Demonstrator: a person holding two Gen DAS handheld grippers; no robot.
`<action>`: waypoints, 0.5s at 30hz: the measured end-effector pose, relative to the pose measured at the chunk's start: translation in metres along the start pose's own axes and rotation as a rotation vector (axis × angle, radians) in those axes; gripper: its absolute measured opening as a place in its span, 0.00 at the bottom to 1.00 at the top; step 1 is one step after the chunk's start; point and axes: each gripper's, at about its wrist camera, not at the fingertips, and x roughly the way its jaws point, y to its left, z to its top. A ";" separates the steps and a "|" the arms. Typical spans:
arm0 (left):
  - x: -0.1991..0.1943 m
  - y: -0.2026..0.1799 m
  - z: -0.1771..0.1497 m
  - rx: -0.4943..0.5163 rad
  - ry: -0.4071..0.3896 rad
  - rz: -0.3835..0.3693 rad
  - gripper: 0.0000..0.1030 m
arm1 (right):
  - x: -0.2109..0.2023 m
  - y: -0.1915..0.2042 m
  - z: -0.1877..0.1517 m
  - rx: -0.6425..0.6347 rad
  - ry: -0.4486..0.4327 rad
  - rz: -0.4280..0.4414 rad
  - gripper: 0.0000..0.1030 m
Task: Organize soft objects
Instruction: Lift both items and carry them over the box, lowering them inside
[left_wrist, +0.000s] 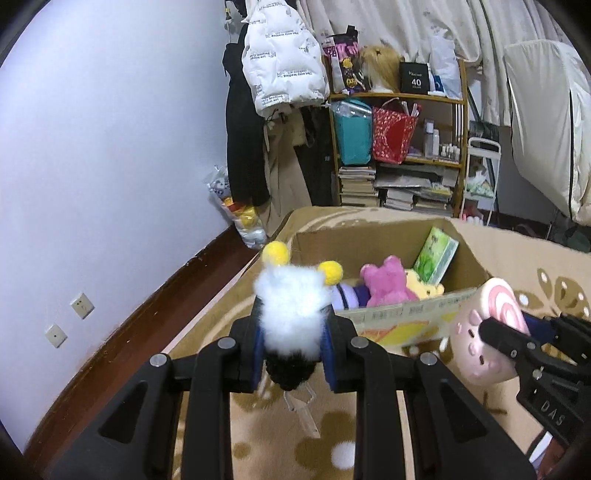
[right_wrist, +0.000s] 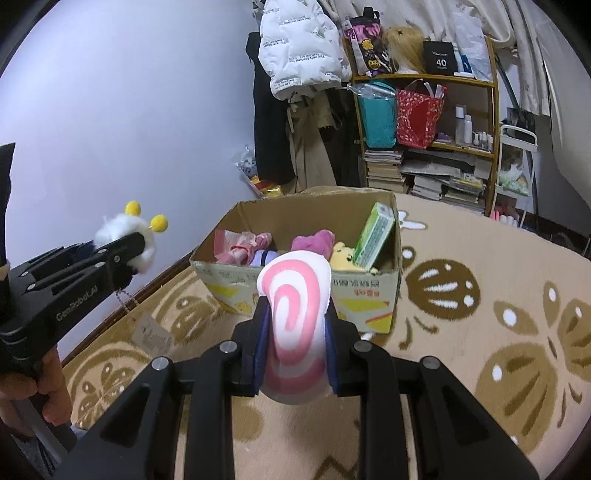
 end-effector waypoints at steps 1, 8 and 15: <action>0.002 0.000 0.003 -0.005 -0.005 -0.001 0.23 | 0.002 0.000 0.003 -0.004 -0.007 0.001 0.26; 0.018 0.004 0.020 0.006 -0.041 0.019 0.23 | 0.013 -0.001 0.024 -0.049 -0.061 -0.021 0.26; 0.034 0.002 0.037 0.016 -0.071 0.010 0.23 | 0.023 -0.010 0.047 -0.067 -0.106 -0.039 0.27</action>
